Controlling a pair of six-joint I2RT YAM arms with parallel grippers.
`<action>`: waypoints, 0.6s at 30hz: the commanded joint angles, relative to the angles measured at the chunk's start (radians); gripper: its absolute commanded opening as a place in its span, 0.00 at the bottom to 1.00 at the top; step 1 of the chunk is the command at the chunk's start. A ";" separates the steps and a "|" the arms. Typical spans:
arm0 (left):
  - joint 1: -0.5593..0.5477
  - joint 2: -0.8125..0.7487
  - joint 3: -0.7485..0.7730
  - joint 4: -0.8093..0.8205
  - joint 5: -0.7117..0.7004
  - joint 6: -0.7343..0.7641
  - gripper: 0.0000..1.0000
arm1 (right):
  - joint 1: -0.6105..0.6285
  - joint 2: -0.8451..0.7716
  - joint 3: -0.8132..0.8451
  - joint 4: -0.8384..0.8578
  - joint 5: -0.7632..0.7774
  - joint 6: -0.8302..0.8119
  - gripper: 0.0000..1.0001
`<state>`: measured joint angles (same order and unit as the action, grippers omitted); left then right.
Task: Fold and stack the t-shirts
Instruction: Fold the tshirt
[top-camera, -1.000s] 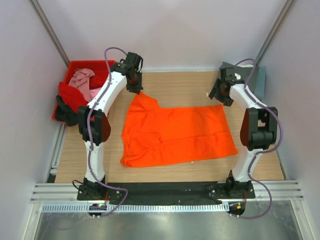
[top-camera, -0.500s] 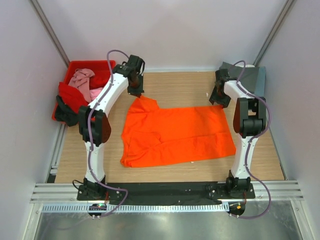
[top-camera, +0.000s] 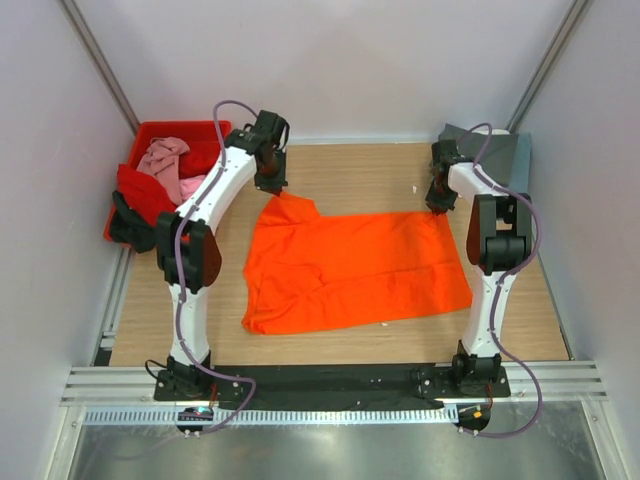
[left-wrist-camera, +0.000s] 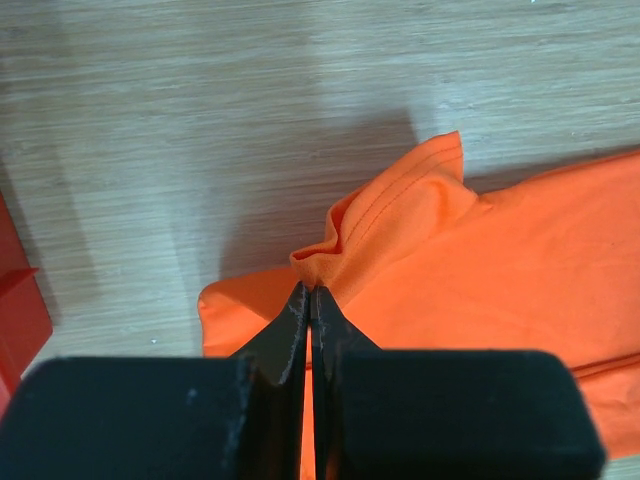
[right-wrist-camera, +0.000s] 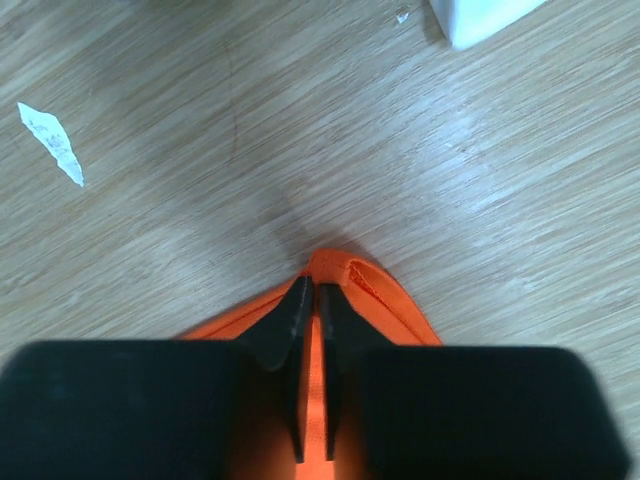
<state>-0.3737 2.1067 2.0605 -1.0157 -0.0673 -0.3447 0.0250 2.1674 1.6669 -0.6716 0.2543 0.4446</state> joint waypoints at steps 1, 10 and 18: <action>0.005 -0.062 0.000 -0.004 0.004 -0.007 0.00 | -0.040 0.037 -0.010 0.003 0.011 -0.015 0.07; -0.031 -0.120 0.030 -0.043 -0.090 0.021 0.00 | -0.048 -0.012 0.036 -0.052 -0.029 -0.027 0.01; -0.073 -0.338 -0.152 -0.008 -0.158 0.033 0.00 | -0.048 -0.177 -0.067 -0.049 -0.053 -0.034 0.01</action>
<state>-0.4416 1.8938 1.9617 -1.0458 -0.1703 -0.3294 -0.0231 2.1220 1.6367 -0.7090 0.2085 0.4240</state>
